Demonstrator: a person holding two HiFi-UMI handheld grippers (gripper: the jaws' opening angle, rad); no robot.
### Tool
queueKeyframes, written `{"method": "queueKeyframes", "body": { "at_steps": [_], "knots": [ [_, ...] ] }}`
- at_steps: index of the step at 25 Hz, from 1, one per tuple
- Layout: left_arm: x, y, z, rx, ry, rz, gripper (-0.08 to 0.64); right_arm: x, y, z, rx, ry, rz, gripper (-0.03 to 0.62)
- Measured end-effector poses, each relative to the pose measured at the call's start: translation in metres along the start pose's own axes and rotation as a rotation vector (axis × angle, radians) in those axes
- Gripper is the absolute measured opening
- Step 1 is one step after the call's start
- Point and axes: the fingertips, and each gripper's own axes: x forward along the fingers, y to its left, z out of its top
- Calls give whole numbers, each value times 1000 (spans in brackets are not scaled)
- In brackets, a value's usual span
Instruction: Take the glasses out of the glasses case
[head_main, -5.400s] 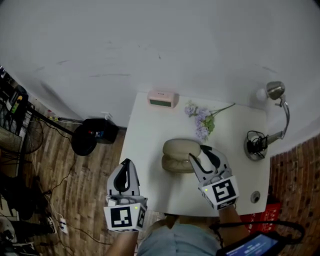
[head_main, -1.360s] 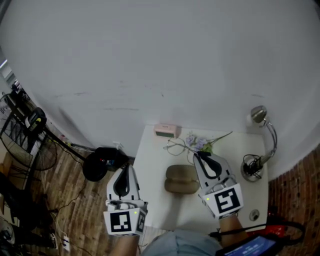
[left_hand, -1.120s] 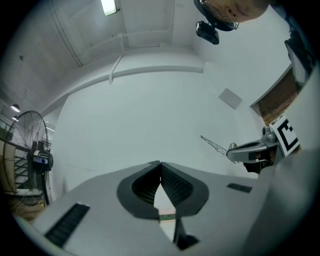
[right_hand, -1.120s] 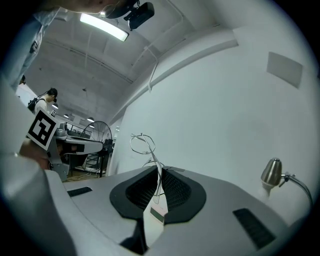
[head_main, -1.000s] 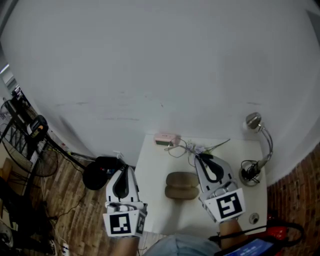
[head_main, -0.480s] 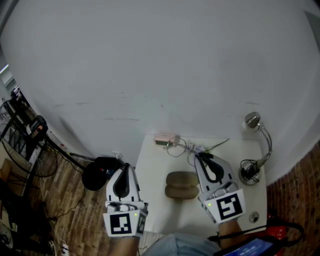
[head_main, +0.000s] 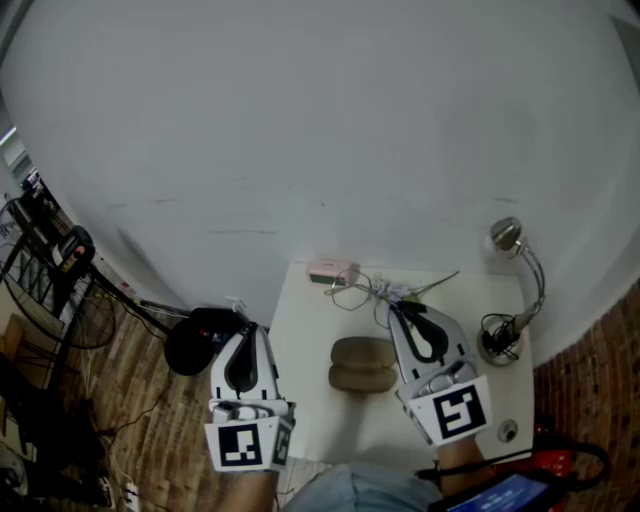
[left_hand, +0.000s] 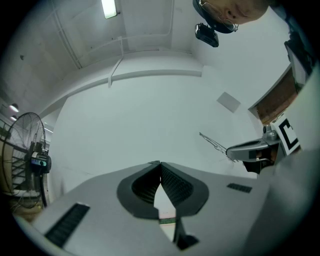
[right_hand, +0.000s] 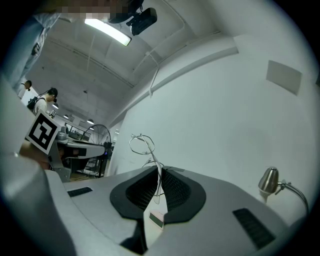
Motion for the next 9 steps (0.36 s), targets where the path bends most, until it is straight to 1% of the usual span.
{"method": "queueKeyframes", "body": {
  "at_steps": [6, 9],
  "knots": [
    [-1, -5, -5, -2, 22, 0, 6, -2, -3, -1, 1, -1, 1, 41],
    [0, -9, -4, 1, 15, -5, 6, -3, -5, 0, -2, -8, 3, 41]
  ]
}}
